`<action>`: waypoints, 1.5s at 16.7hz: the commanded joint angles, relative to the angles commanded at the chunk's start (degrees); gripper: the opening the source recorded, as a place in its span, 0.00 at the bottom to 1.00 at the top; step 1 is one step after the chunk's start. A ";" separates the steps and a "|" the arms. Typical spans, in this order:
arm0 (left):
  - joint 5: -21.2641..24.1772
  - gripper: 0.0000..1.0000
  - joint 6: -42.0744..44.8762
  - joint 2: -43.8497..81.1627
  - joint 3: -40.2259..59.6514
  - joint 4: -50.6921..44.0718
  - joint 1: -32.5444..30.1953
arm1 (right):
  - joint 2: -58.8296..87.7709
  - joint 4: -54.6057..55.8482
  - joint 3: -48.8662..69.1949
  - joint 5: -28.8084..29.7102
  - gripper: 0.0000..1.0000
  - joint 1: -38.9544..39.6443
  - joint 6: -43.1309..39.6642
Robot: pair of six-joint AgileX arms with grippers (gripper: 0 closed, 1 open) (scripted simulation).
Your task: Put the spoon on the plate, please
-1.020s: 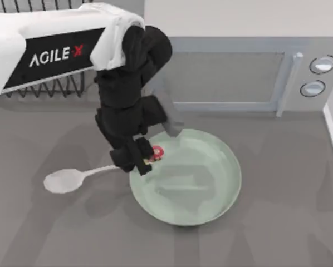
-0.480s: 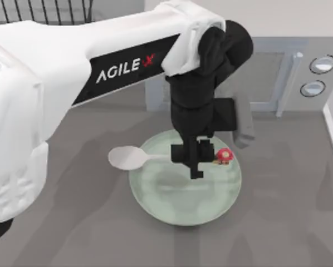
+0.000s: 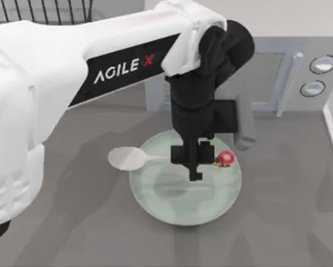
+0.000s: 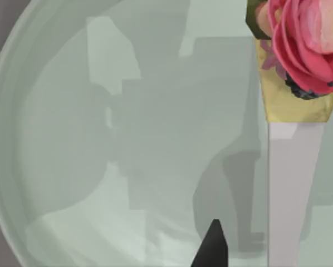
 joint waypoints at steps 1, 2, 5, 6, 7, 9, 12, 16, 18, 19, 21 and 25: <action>0.29 0.00 0.45 -0.48 -0.28 -0.33 -0.34 | 0.00 0.00 0.00 0.00 1.00 0.00 0.00; 0.60 0.00 0.95 -1.03 -0.60 -0.68 -0.73 | 0.00 0.00 0.00 0.00 1.00 0.00 0.00; 1.55 0.00 2.51 -3.03 -1.62 -1.58 -2.15 | 0.00 0.00 0.00 0.00 1.00 0.00 0.00; 1.82 0.00 2.94 -3.63 -1.87 -1.78 -2.63 | 0.00 0.00 0.00 0.00 1.00 0.00 0.00; 2.04 0.00 3.28 -4.13 -2.07 -1.92 -3.07 | 0.00 0.00 0.00 0.00 1.00 0.00 0.00; 2.33 0.00 3.64 -4.79 -2.31 -1.90 -3.77 | 0.00 0.00 0.00 0.00 1.00 0.00 0.00; 2.34 0.00 3.39 -5.11 -2.43 -1.04 -4.21 | 0.00 0.00 0.00 0.00 1.00 0.00 0.00; 1.60 0.00 2.04 -4.31 -2.34 1.61 -3.59 | 0.00 0.00 0.00 0.00 1.00 0.00 0.00; 1.05 0.00 1.22 -3.43 -2.56 3.38 -2.85 | 0.00 0.00 0.00 0.00 1.00 0.00 0.00; 0.77 0.00 0.86 -2.85 -2.74 4.29 -2.42 | 0.00 0.00 0.00 0.00 1.00 0.00 0.00; 0.23 0.00 0.22 -1.44 -3.14 6.05 -1.52 | 0.00 0.00 0.00 0.00 1.00 0.00 0.00; -0.58 0.00 -0.65 1.73 -4.72 8.88 0.10 | 0.00 0.00 0.00 0.00 1.00 0.00 0.00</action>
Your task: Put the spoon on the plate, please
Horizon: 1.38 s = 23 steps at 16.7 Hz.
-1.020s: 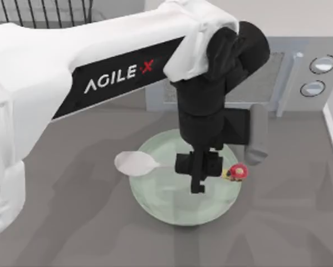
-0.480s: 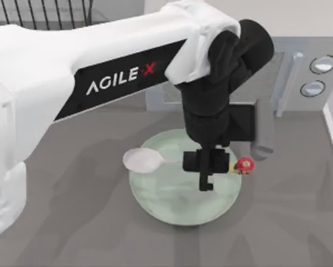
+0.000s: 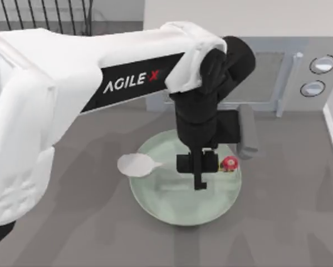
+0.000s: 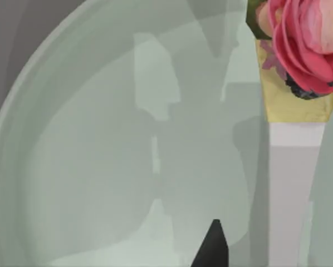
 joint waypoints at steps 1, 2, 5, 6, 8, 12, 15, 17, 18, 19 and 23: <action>-0.06 0.00 -0.12 0.76 -0.61 0.46 0.27 | 0.00 0.00 0.00 0.00 1.00 0.00 0.00; -0.06 0.00 -0.21 1.43 -1.21 0.79 0.45 | 0.00 0.00 0.00 0.00 1.00 0.00 0.00; -0.04 0.00 -0.24 1.77 -1.53 0.93 0.52 | 0.00 0.00 0.00 0.00 1.00 0.00 0.00; -0.04 0.00 -0.24 1.77 -1.53 0.93 0.52 | 0.00 0.00 0.00 0.00 1.00 0.00 0.00; -0.04 0.08 -0.24 1.77 -1.53 0.93 0.52 | 0.00 0.00 0.00 0.00 1.00 0.00 0.00; -0.04 0.38 -0.24 1.77 -1.53 0.93 0.52 | 0.00 0.00 0.00 0.00 1.00 0.00 0.00; -0.04 0.60 -0.24 1.77 -1.53 0.93 0.52 | 0.00 0.00 0.00 0.00 1.00 0.00 0.00; -0.04 0.75 -0.24 1.77 -1.53 0.93 0.52 | 0.00 0.00 0.00 0.00 1.00 0.00 0.00; -0.04 0.83 -0.24 1.77 -1.53 0.93 0.52 | 0.00 0.00 0.00 0.00 1.00 0.00 0.00; -0.04 0.90 -0.24 1.77 -1.53 0.93 0.52 | 0.00 0.00 0.00 0.00 1.00 0.00 0.00; -0.04 1.00 -0.24 1.77 -1.53 0.93 0.52 | 0.00 0.00 0.00 0.00 1.00 0.00 0.00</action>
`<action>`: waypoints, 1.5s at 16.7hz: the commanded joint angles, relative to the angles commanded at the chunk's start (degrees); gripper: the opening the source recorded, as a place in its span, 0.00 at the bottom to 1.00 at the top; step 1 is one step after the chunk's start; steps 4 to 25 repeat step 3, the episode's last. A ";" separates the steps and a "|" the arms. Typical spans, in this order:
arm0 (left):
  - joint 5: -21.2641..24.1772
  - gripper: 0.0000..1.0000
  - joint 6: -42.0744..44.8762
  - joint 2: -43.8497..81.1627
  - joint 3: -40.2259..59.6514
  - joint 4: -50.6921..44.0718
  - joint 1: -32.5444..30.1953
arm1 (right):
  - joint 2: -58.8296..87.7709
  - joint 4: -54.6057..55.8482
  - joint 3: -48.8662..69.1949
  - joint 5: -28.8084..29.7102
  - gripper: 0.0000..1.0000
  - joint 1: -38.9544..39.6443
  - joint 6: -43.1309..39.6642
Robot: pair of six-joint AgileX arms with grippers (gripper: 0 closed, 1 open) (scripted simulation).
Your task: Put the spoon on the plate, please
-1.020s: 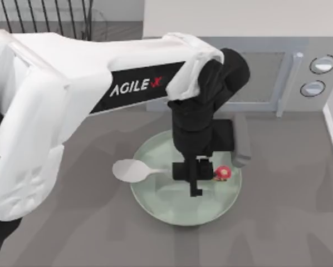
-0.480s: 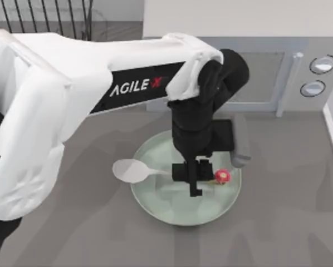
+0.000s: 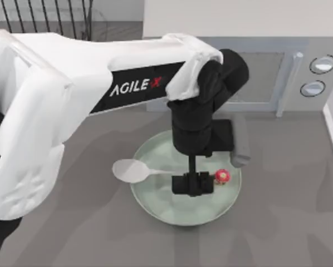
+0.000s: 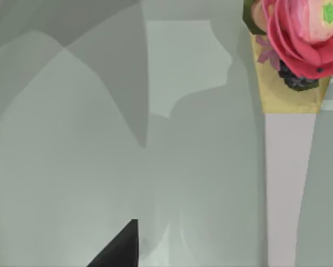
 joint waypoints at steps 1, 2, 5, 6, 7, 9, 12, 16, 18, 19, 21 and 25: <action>0.00 1.00 0.00 0.00 0.00 0.00 0.00 | 0.00 0.00 0.00 0.00 1.00 0.00 0.00; 0.00 1.00 0.00 0.00 0.00 0.00 0.00 | 0.00 0.00 0.00 0.00 1.00 0.00 0.00; 0.00 1.00 0.00 0.00 0.00 0.00 0.00 | 0.00 0.00 0.00 0.00 1.00 0.00 0.00; 0.00 1.00 0.00 0.00 0.00 0.00 0.00 | 0.00 0.00 0.00 0.00 1.00 0.00 0.00; 0.00 1.00 0.00 0.00 0.00 0.00 0.00 | 0.00 0.00 0.00 0.00 1.00 0.00 0.00; 0.00 1.00 0.00 0.00 0.00 0.00 0.00 | 0.00 0.00 0.00 0.00 1.00 0.00 0.00; 0.00 1.00 0.00 0.00 0.00 0.00 0.00 | 0.00 0.00 0.00 0.00 1.00 0.00 0.00; 0.00 1.00 0.00 0.00 0.00 0.00 0.00 | 0.00 0.00 0.00 0.00 1.00 0.00 0.00; 0.00 1.00 0.00 0.00 0.00 0.00 0.00 | 0.00 0.00 0.00 0.00 1.00 0.00 0.00; 0.00 1.00 0.00 0.00 0.00 0.00 0.00 | 0.00 0.00 0.00 0.00 1.00 0.00 0.00; 0.00 1.00 0.00 0.00 0.00 0.00 0.00 | 0.00 0.00 0.00 0.00 1.00 0.00 0.00; 0.00 1.00 0.00 0.00 0.00 0.00 0.00 | 0.00 0.00 0.00 0.00 1.00 0.00 0.00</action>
